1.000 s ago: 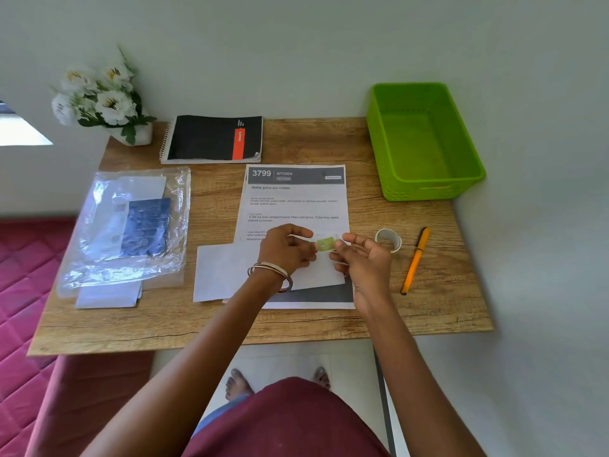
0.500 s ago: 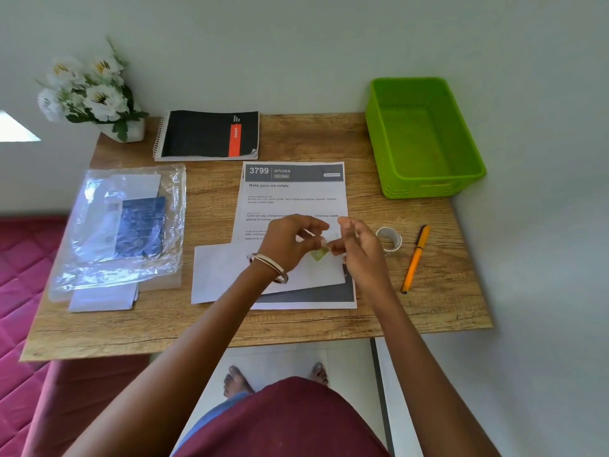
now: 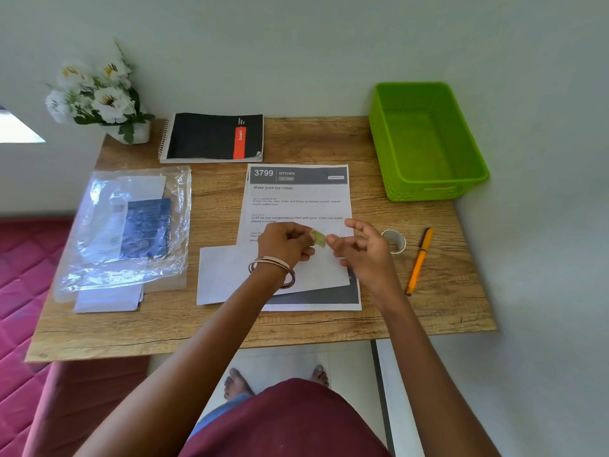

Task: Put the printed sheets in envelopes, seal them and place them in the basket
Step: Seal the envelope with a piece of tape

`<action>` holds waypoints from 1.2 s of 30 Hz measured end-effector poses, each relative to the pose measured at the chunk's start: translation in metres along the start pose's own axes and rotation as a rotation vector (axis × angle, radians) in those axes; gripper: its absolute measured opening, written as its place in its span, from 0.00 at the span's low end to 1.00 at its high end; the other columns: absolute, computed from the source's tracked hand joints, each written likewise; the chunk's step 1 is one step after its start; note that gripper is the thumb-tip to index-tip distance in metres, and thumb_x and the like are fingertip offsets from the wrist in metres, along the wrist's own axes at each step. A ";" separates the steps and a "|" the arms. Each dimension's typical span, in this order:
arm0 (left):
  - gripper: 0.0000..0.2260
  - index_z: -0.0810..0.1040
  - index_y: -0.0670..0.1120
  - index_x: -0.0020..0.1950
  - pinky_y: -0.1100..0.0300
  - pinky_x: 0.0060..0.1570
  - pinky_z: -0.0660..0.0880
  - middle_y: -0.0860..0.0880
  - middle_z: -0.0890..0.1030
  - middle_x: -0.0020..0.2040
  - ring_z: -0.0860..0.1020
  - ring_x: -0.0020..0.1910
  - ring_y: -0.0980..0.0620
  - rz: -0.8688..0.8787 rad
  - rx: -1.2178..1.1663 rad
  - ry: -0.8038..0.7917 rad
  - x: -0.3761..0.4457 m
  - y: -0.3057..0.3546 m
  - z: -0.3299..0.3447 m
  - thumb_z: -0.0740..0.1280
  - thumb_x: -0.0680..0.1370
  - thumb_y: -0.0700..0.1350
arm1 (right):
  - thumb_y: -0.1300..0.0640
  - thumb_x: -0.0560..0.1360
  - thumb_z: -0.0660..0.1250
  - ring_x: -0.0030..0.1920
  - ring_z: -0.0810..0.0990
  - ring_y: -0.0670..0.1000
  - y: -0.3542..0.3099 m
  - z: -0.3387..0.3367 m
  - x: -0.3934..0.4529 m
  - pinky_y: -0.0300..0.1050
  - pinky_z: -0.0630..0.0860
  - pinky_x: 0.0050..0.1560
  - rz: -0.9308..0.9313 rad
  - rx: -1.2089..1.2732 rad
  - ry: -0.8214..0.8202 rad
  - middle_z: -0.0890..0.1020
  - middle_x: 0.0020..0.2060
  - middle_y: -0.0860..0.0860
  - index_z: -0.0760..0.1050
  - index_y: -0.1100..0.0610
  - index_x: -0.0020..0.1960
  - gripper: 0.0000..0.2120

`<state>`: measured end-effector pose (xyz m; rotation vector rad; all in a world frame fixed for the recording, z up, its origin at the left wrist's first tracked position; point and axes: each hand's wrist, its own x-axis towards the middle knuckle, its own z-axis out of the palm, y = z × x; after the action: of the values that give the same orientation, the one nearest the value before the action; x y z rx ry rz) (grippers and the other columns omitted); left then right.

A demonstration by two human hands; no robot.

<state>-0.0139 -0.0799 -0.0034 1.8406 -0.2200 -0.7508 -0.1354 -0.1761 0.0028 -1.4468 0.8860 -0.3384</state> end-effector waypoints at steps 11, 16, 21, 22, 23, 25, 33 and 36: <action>0.02 0.80 0.39 0.42 0.57 0.32 0.81 0.41 0.82 0.36 0.81 0.28 0.49 -0.155 -0.055 -0.032 -0.003 0.000 0.016 0.68 0.74 0.36 | 0.64 0.70 0.73 0.37 0.82 0.48 0.019 0.006 0.013 0.44 0.80 0.42 -0.030 -0.013 0.145 0.84 0.37 0.55 0.80 0.57 0.47 0.07; 0.02 0.80 0.43 0.41 0.51 0.36 0.82 0.42 0.81 0.33 0.80 0.29 0.44 -0.045 0.182 0.008 0.003 -0.006 0.020 0.70 0.73 0.39 | 0.64 0.73 0.71 0.33 0.81 0.49 0.020 0.006 0.018 0.41 0.79 0.37 0.028 -0.025 0.163 0.83 0.34 0.54 0.80 0.57 0.43 0.04; 0.02 0.80 0.44 0.40 0.49 0.37 0.81 0.43 0.82 0.34 0.82 0.30 0.42 0.010 0.239 0.017 0.005 -0.014 0.023 0.70 0.73 0.39 | 0.64 0.73 0.70 0.30 0.79 0.47 0.021 0.008 0.022 0.40 0.78 0.34 0.008 -0.130 0.184 0.82 0.32 0.54 0.80 0.58 0.43 0.03; 0.02 0.81 0.45 0.41 0.50 0.37 0.82 0.44 0.82 0.33 0.82 0.29 0.44 0.033 0.253 0.023 0.004 -0.015 0.024 0.70 0.73 0.40 | 0.64 0.73 0.70 0.30 0.79 0.46 0.022 0.008 0.022 0.40 0.78 0.34 0.000 -0.142 0.190 0.82 0.32 0.53 0.80 0.58 0.43 0.03; 0.02 0.81 0.45 0.41 0.51 0.37 0.82 0.45 0.82 0.33 0.82 0.28 0.45 0.061 0.271 0.032 0.004 -0.016 0.024 0.70 0.74 0.41 | 0.64 0.73 0.70 0.31 0.79 0.46 0.023 0.008 0.021 0.41 0.78 0.35 -0.009 -0.154 0.195 0.83 0.32 0.53 0.80 0.58 0.43 0.02; 0.02 0.82 0.45 0.43 0.53 0.37 0.81 0.46 0.82 0.34 0.81 0.27 0.47 0.111 0.299 0.047 0.004 -0.019 0.025 0.70 0.74 0.42 | 0.63 0.73 0.70 0.33 0.81 0.48 0.025 0.009 0.021 0.44 0.81 0.37 -0.024 -0.189 0.206 0.83 0.34 0.53 0.81 0.58 0.44 0.02; 0.04 0.81 0.47 0.45 0.57 0.41 0.79 0.48 0.83 0.34 0.81 0.30 0.50 0.195 0.388 0.099 0.003 -0.028 0.029 0.71 0.72 0.46 | 0.61 0.71 0.73 0.40 0.83 0.52 0.029 0.010 0.023 0.52 0.82 0.45 -0.080 -0.251 0.229 0.84 0.38 0.53 0.81 0.59 0.47 0.05; 0.10 0.78 0.50 0.48 0.57 0.43 0.76 0.50 0.81 0.36 0.79 0.35 0.51 0.220 0.420 0.146 0.002 -0.033 0.030 0.73 0.69 0.48 | 0.62 0.71 0.73 0.39 0.82 0.53 0.029 0.010 0.024 0.52 0.82 0.44 -0.056 -0.231 0.237 0.83 0.38 0.55 0.78 0.59 0.50 0.08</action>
<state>-0.0366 -0.0917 -0.0399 2.2111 -0.5070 -0.4345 -0.1217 -0.1813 -0.0327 -1.6703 1.1054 -0.4690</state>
